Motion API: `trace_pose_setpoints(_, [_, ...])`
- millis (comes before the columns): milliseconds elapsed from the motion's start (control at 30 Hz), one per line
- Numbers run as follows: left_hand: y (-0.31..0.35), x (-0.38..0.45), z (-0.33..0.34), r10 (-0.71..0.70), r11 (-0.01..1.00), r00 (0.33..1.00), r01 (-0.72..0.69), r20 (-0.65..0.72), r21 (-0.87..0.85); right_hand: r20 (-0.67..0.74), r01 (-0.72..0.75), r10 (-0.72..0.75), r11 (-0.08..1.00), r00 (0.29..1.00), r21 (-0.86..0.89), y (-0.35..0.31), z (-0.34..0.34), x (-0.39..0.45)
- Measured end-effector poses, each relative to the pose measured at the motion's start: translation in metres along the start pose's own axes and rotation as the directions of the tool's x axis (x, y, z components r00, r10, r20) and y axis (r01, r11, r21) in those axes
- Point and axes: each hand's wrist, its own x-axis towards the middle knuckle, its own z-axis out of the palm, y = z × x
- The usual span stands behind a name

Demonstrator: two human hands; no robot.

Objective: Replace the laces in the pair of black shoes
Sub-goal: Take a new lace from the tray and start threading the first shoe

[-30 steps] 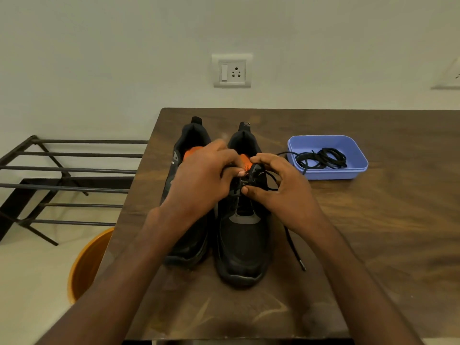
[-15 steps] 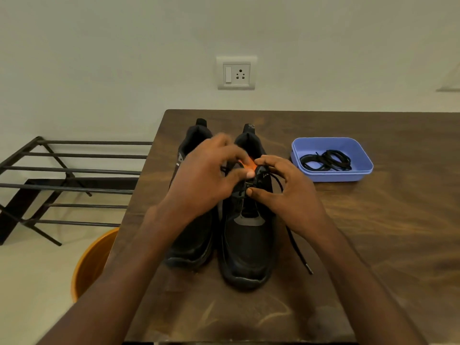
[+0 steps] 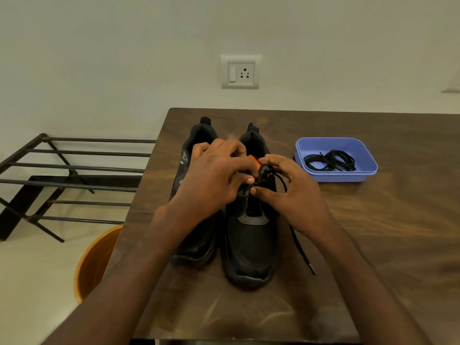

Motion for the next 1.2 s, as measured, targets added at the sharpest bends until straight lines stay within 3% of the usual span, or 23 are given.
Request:
trace_pose_setpoints(67, [0.001, 0.000, 0.004, 0.011, 1.000, 0.999, -0.010, -0.035, 0.024, 0.000, -0.001, 0.001, 1.000, 1.000, 0.002, 0.000, 0.000, 0.000])
trace_pose_setpoints(133, [0.000, 0.001, 0.008, -0.036, 0.996, 0.996, 0.030, -0.078, -0.085, 0.001, 0.001, -0.001, 1.000, 1.000, 0.004, 0.000, 0.000, -0.001])
trace_pose_setpoints(233, [0.004, 0.002, 0.007, -0.256, 0.923, 0.952, 0.189, -0.167, -0.336, 0.008, -0.011, 0.011, 1.000, 1.000, 0.013, 0.000, -0.001, -0.001])
trace_pose_setpoints(333, [0.011, 0.007, -0.005, -0.503, 0.706, 0.844, 0.275, -0.188, -0.653, 0.027, -0.025, 0.025, 1.000, 0.999, 0.003, -0.001, -0.003, -0.001])
trace_pose_setpoints(433, [0.012, 0.012, -0.020, -0.642, 0.326, 0.764, 0.204, -0.058, -0.923, 0.024, -0.019, 0.019, 1.000, 1.000, 0.009, 0.000, -0.003, 0.000])
trace_pose_setpoints(467, [0.011, 0.011, -0.021, -0.653, 0.282, 0.757, 0.210, -0.027, -0.936, 0.022, -0.022, 0.022, 1.000, 1.000, 0.012, 0.000, -0.002, 0.000])
trace_pose_setpoints(500, [0.008, 0.011, -0.021, -0.637, 0.337, 0.770, 0.239, -0.033, -0.911, 0.021, -0.026, 0.025, 1.000, 0.999, 0.015, 0.000, -0.002, 0.000])
trace_pose_setpoints(567, [0.004, 0.007, -0.016, -0.481, 0.621, 0.871, 0.259, -0.099, -0.740, 0.017, -0.030, 0.029, 0.999, 0.999, 0.020, 0.000, -0.002, -0.001])
trace_pose_setpoints(633, [0.001, 0.004, -0.011, -0.213, 0.881, 0.972, 0.147, -0.099, -0.451, 0.017, -0.025, 0.025, 1.000, 1.000, 0.019, 0.000, -0.001, -0.001])
trace_pose_setpoints(667, [-0.002, 0.003, -0.008, -0.098, 0.948, 0.994, 0.078, -0.050, -0.309, 0.017, -0.020, 0.019, 1.000, 1.000, 0.018, 0.000, -0.001, -0.001])
trace_pose_setpoints(767, [-0.008, 0.001, -0.002, -0.008, 0.995, 0.998, 0.014, 0.068, -0.094, 0.015, -0.012, 0.012, 1.000, 1.000, 0.017, 0.000, -0.001, -0.001])
trace_pose_setpoints(900, [-0.007, 0.002, -0.004, 0.006, 1.000, 0.996, -0.008, -0.088, -0.015, 0.019, -0.015, 0.015, 1.000, 1.000, 0.010, -0.001, -0.001, -0.001])
trace_pose_setpoints(967, [-0.005, 0.003, -0.004, -0.130, 0.991, 0.967, 0.119, -0.219, -0.066, 0.013, -0.023, 0.022, 1.000, 1.000, 0.019, -0.001, -0.002, -0.001])
trace_pose_setpoints(1033, [-0.003, 0.004, -0.008, -0.418, 0.864, 0.869, 0.290, -0.266, -0.413, 0.019, -0.029, 0.029, 0.999, 0.999, 0.019, -0.002, -0.002, -0.001])
trace_pose_setpoints(1100, [0.002, 0.006, -0.014, -0.621, 0.533, 0.777, 0.319, -0.106, -0.783, 0.021, -0.032, 0.032, 0.999, 0.999, 0.023, -0.002, -0.002, -0.002])
trace_pose_setpoints(1167, [0.010, 0.007, -0.015, -0.652, 0.272, 0.756, 0.306, 0.059, -0.912, 0.018, -0.034, 0.034, 0.999, 0.999, 0.031, -0.003, -0.001, -0.002])
trace_pose_setpoints(1200, [0.013, 0.006, -0.014, -0.638, 0.244, 0.765, 0.312, 0.090, -0.918, 0.020, -0.036, 0.036, 0.999, 0.999, 0.031, -0.003, -0.001, -0.002])
